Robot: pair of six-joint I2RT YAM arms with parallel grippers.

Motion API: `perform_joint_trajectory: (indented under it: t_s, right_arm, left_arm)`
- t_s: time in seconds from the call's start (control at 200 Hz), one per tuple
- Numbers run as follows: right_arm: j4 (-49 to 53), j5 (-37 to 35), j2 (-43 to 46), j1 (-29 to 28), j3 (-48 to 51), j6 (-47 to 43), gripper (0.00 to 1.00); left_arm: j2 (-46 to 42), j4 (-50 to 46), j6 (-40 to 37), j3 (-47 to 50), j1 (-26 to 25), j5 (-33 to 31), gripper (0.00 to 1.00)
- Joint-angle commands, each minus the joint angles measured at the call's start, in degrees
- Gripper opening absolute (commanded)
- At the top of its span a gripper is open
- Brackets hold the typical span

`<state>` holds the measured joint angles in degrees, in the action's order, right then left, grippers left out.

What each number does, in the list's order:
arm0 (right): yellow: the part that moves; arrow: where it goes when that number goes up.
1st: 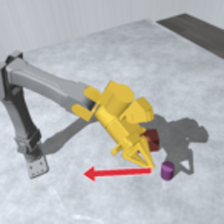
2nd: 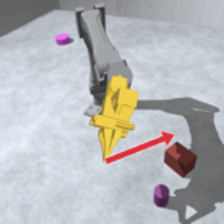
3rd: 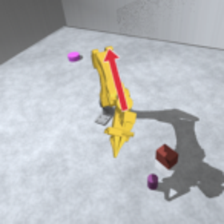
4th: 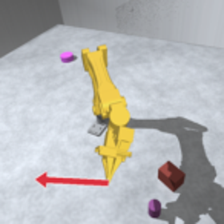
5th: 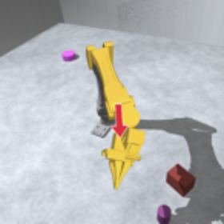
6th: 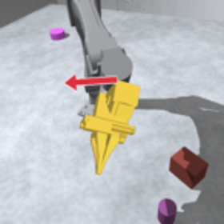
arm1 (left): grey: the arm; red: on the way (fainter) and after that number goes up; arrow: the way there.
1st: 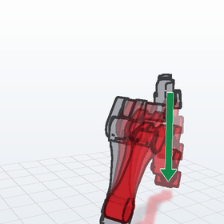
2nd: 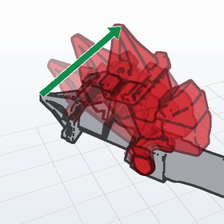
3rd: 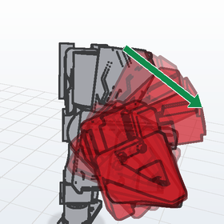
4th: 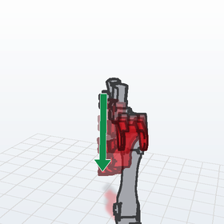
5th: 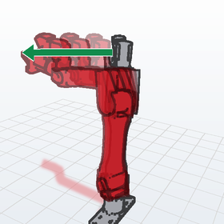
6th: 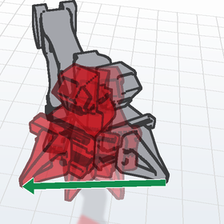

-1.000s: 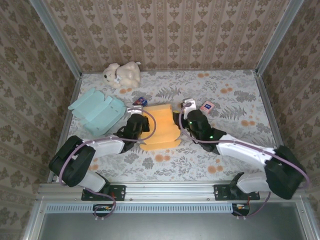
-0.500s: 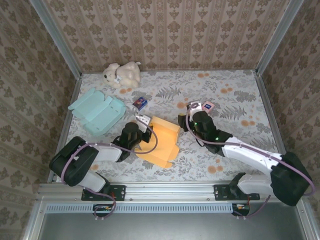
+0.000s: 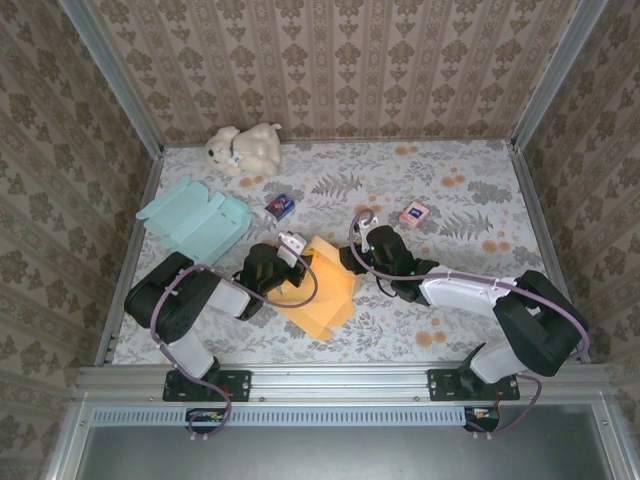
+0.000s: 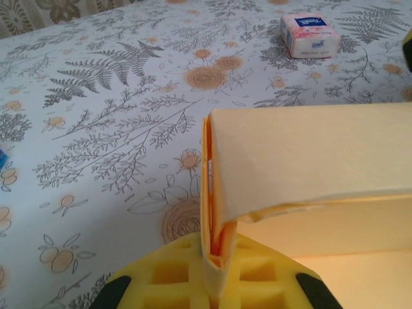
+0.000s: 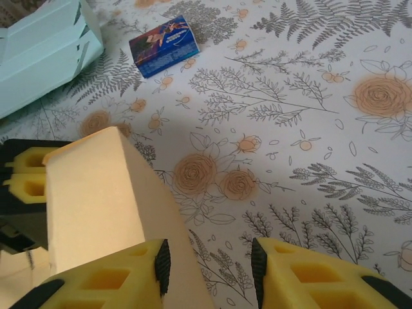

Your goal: Fold the paper box

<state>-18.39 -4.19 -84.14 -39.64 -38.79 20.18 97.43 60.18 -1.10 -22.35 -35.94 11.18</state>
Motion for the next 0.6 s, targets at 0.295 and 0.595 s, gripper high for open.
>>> perform_joint_trajectory:
  t_s: [0.295,0.595]
  right_arm:
    - [-0.6,5.3,-1.8,3.2,-2.7,1.7,0.4]
    - [4.2,15.6,-6.1,12.4,-8.6,-0.9,0.4]
  left_arm:
    - [4.4,5.1,-0.9,-0.5,1.0,5.3,0.0]
    - [6.2,7.3,-0.7,0.1,1.9,8.7,0.0]
